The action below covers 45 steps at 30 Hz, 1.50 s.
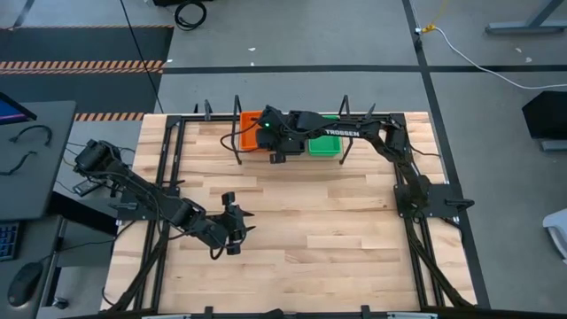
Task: Stack baskets on shelf by color
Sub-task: Adjust the stacked bins on the shelf, then return to Home Position
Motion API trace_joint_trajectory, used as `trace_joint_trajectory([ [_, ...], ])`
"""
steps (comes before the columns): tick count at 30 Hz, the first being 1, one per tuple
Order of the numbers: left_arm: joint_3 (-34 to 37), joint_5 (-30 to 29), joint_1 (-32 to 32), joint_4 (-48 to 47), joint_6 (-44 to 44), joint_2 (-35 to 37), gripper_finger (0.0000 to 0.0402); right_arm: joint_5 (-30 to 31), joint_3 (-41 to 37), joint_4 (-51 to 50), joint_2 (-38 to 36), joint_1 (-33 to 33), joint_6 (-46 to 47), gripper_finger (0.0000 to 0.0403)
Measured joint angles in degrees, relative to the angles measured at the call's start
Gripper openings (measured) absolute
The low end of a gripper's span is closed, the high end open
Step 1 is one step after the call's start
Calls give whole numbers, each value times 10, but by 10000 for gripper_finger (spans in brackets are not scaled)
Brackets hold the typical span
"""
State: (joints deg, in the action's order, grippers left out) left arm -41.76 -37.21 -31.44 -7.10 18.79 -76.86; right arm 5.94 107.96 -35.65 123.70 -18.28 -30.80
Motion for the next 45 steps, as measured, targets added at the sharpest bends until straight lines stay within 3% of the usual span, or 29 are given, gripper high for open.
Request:
trace_joint_trajectory([
  [23, 0, 0, 0, 0, 0, 0, 172, -30, 0, -23, 0, 15, -5, 128],
  [38, 0, 0, 0, 0, 0, 0, 172, -6, 0, -16, -1, 17, -19, 128],
  [45, 0, 0, 0, -1, -1, 0, 172, 5, -1, 11, -49, 25, -26, 128],
])
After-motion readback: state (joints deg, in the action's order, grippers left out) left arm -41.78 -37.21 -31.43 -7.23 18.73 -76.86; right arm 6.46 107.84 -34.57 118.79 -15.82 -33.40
